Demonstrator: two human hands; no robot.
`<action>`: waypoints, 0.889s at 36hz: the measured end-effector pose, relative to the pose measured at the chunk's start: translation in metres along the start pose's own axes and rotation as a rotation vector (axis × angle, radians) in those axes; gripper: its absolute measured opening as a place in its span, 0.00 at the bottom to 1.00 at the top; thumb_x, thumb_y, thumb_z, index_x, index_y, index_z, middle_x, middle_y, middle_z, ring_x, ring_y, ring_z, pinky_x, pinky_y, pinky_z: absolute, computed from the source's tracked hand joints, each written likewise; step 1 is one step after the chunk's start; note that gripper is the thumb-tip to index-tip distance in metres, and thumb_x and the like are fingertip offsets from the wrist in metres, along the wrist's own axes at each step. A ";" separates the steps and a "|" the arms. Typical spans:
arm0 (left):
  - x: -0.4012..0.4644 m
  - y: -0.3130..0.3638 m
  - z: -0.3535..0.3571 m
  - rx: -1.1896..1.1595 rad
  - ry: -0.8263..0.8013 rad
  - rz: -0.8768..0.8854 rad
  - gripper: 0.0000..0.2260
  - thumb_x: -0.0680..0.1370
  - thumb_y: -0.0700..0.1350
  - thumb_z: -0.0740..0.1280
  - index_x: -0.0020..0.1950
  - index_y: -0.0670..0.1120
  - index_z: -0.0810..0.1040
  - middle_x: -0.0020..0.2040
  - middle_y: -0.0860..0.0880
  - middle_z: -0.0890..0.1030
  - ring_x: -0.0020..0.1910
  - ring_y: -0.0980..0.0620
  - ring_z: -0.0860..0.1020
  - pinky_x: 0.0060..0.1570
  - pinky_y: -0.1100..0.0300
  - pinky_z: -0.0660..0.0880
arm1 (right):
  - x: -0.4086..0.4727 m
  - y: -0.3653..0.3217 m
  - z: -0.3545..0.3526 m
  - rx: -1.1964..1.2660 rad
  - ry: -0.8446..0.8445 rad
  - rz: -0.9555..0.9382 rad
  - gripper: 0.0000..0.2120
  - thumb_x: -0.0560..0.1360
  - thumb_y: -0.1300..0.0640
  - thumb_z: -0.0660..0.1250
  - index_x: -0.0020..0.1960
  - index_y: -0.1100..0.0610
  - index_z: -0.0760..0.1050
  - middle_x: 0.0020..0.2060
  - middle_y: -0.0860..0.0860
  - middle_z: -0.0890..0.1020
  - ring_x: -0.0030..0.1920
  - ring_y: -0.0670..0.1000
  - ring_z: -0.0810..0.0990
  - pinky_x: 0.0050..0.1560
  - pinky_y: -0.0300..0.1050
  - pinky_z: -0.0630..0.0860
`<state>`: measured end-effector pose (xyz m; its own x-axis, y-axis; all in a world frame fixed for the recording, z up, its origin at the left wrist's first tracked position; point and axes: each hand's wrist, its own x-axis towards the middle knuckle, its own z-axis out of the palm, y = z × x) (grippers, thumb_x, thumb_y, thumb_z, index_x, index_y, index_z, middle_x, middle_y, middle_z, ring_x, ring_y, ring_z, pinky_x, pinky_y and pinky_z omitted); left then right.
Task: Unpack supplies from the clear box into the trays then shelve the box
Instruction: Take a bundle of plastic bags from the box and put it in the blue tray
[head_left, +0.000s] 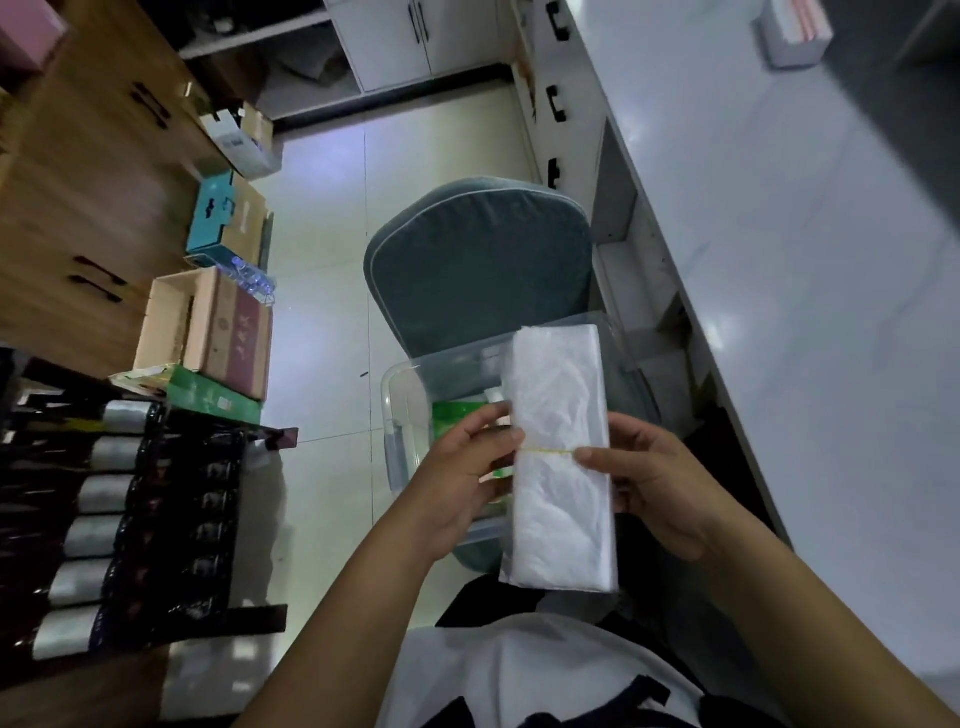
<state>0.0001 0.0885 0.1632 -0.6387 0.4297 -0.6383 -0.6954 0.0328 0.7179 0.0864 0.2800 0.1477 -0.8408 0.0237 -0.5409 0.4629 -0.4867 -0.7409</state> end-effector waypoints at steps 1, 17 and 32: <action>0.005 0.001 -0.004 -0.010 0.001 -0.002 0.15 0.77 0.41 0.71 0.64 0.47 0.79 0.57 0.44 0.84 0.54 0.45 0.83 0.54 0.50 0.80 | -0.001 -0.001 -0.001 -0.004 0.032 -0.013 0.19 0.66 0.60 0.76 0.57 0.53 0.83 0.53 0.56 0.86 0.47 0.55 0.85 0.38 0.48 0.82; 0.190 -0.117 -0.096 0.562 0.304 -0.435 0.17 0.77 0.40 0.68 0.64 0.35 0.75 0.63 0.37 0.77 0.52 0.43 0.76 0.50 0.54 0.72 | 0.000 0.044 -0.016 -0.076 0.675 -0.001 0.13 0.71 0.72 0.71 0.51 0.57 0.82 0.43 0.54 0.87 0.43 0.53 0.86 0.42 0.47 0.83; 0.353 -0.169 -0.104 0.609 0.300 -0.530 0.18 0.76 0.41 0.68 0.64 0.34 0.76 0.56 0.37 0.81 0.49 0.42 0.81 0.46 0.53 0.75 | 0.027 0.113 -0.023 -0.181 0.903 0.142 0.15 0.72 0.66 0.73 0.51 0.48 0.82 0.43 0.43 0.86 0.42 0.44 0.85 0.41 0.40 0.82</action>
<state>-0.1419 0.1406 -0.2122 -0.3990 -0.0330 -0.9164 -0.6835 0.6769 0.2732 0.1229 0.2457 0.0403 -0.2711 0.6816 -0.6796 0.6452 -0.3953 -0.6538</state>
